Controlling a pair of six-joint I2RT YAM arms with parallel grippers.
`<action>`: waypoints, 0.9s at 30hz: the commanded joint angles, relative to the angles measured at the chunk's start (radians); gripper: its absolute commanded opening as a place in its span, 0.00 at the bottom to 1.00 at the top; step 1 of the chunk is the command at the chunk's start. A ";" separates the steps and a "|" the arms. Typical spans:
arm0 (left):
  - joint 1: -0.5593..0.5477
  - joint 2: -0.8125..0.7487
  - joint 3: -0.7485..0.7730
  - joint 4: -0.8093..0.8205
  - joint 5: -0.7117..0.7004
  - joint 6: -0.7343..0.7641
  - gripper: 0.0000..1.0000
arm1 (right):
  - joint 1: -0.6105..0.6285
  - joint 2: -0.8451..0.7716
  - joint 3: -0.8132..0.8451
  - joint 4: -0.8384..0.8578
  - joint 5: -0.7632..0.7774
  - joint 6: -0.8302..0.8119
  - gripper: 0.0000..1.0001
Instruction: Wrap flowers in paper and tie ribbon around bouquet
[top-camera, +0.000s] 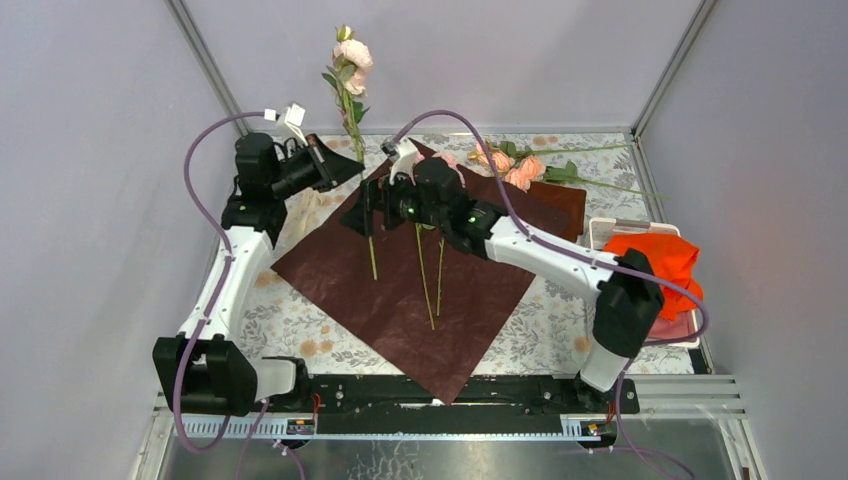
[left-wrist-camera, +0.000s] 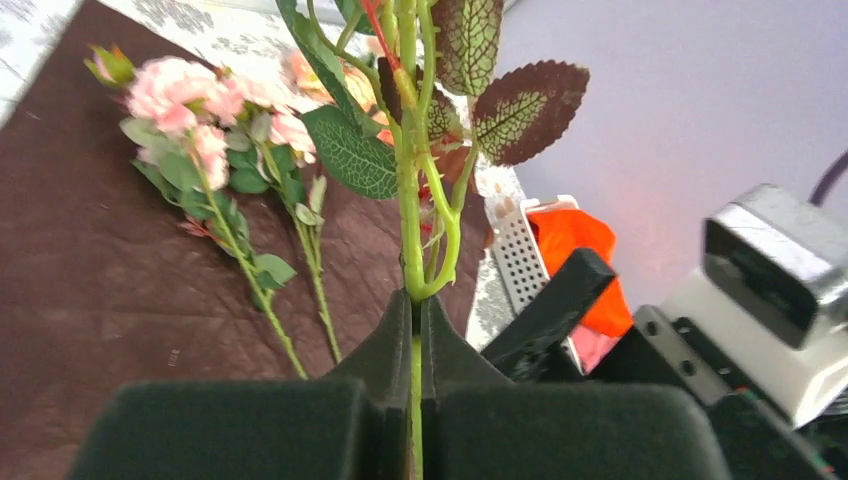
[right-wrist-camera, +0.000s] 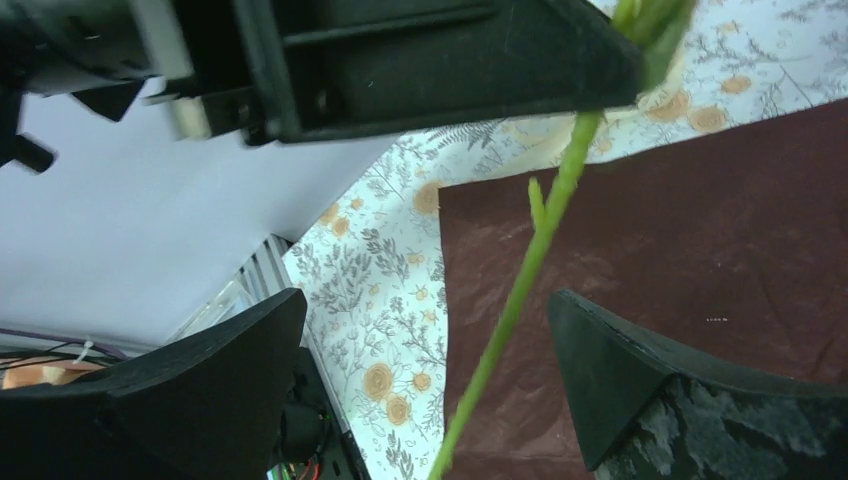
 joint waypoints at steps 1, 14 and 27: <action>-0.051 0.003 -0.053 0.208 -0.009 -0.203 0.00 | -0.006 0.072 0.054 0.039 0.016 0.053 0.96; -0.070 0.089 -0.152 -0.038 -0.199 0.243 0.79 | -0.152 0.012 -0.271 -0.106 0.243 0.182 0.00; -0.027 0.116 -0.159 -0.325 -0.497 0.641 0.93 | -0.155 0.050 -0.237 -0.317 0.312 0.174 0.81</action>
